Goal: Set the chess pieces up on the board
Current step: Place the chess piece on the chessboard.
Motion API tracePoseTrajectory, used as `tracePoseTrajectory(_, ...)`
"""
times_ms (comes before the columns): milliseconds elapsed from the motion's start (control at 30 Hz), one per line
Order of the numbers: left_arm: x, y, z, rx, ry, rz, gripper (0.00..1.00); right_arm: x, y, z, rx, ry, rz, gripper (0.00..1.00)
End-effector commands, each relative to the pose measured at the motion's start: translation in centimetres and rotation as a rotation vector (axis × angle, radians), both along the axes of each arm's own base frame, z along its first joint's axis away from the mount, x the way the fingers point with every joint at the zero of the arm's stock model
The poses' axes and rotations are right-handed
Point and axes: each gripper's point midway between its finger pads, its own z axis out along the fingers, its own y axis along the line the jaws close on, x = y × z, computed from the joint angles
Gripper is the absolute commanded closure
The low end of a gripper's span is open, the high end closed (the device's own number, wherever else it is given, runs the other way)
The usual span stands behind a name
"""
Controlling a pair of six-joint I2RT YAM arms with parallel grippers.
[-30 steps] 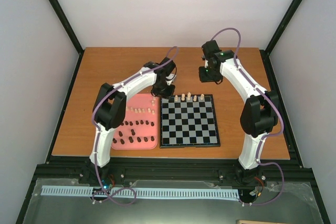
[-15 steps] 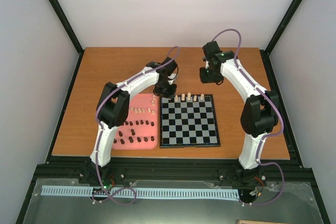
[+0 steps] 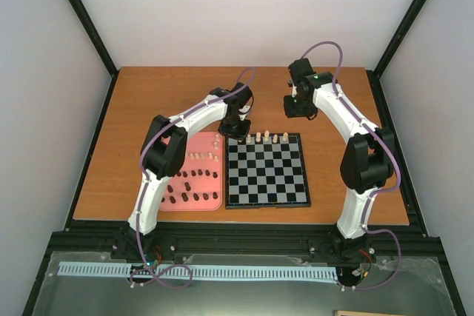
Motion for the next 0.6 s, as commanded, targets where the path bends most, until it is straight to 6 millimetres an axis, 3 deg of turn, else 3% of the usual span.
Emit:
tracePoseTrajectory(0, 0.69, -0.93, 0.85, -0.011, -0.024, 0.012, 0.79, -0.17, -0.55, 1.55, 0.013, -0.037, 0.004, 0.63)
tracePoseTrajectory(567, 0.46, -0.63, 0.64, 0.006, -0.02, 0.01, 0.76, -0.45, -0.62, 1.28, 0.028, -0.027, 0.0, 0.63)
